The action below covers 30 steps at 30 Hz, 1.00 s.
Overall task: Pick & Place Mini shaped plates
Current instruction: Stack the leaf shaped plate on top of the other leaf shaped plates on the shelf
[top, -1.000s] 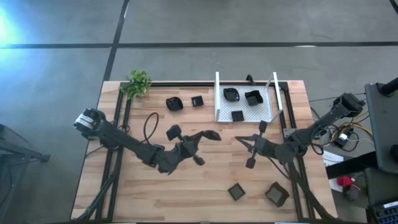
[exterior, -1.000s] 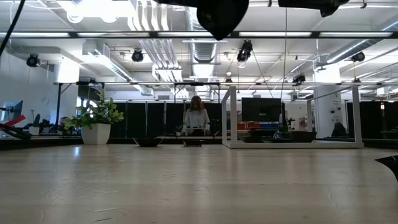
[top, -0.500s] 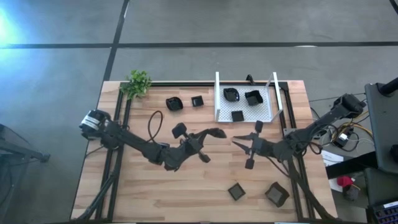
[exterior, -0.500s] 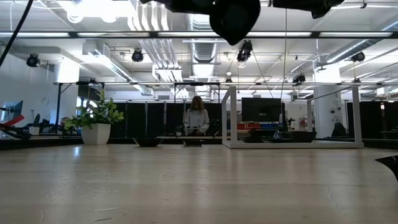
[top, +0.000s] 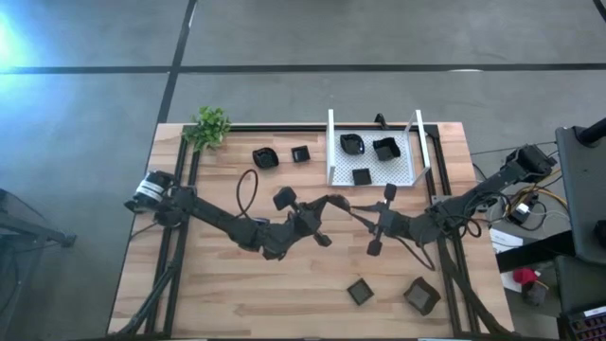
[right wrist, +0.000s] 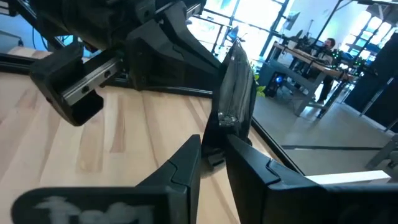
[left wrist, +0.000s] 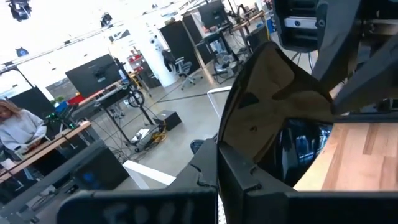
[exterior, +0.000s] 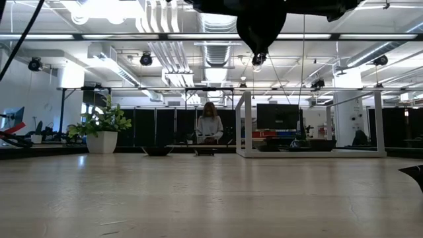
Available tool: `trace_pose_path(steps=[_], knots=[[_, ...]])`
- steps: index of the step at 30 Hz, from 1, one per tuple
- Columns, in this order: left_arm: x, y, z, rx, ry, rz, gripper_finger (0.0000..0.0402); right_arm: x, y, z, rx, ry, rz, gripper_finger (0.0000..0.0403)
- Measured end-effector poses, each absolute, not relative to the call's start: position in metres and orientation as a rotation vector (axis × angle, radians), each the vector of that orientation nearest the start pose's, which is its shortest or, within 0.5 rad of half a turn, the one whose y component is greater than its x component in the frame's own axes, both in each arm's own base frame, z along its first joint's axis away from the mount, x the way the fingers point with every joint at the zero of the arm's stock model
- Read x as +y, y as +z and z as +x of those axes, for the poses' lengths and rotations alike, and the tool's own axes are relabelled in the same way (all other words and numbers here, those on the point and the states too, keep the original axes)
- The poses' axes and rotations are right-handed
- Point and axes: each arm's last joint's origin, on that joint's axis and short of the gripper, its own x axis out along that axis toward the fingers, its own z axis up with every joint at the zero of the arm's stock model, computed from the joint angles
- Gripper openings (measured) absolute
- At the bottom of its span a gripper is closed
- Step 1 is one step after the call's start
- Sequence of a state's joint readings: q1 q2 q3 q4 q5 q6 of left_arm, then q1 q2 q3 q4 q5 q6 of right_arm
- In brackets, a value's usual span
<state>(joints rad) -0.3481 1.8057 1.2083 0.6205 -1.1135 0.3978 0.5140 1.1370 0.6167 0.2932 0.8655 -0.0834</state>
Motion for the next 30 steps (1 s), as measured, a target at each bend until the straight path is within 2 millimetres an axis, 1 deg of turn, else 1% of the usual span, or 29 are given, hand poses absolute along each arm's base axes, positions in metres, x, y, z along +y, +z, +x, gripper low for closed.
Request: trace_pose_path(steps=[5,13,18,21,26,30], knots=[[-0.1118,0.275,0.3818,0.14,0.766,0.366,0.0,0.0965,0.254,0.2161,0.19,-0.349,-0.227,0.0068],[-0.1171,0.2743,0.3803,0.142,0.75,0.371,0.0,0.0939,0.2544,0.2151,0.187,-0.445,-0.235,0.0068],[-0.1183,0.2741,0.3798,0.142,0.747,0.371,0.0,0.0939,0.2544,0.215,0.188,-0.446,-0.238,0.0066],[-0.1183,0.2742,0.3798,0.14,0.748,0.365,0.0,0.0939,0.2544,0.215,0.188,-0.446,-0.239,0.0055],[-0.1185,0.2743,0.3796,0.138,0.74,0.365,0.0,0.0933,0.2545,0.2148,0.188,-0.464,-0.24,0.0016],[-0.1187,0.2745,0.3796,0.137,0.736,0.364,0.0,0.0933,0.2545,0.2148,0.188,-0.465,-0.24,0.0012]])
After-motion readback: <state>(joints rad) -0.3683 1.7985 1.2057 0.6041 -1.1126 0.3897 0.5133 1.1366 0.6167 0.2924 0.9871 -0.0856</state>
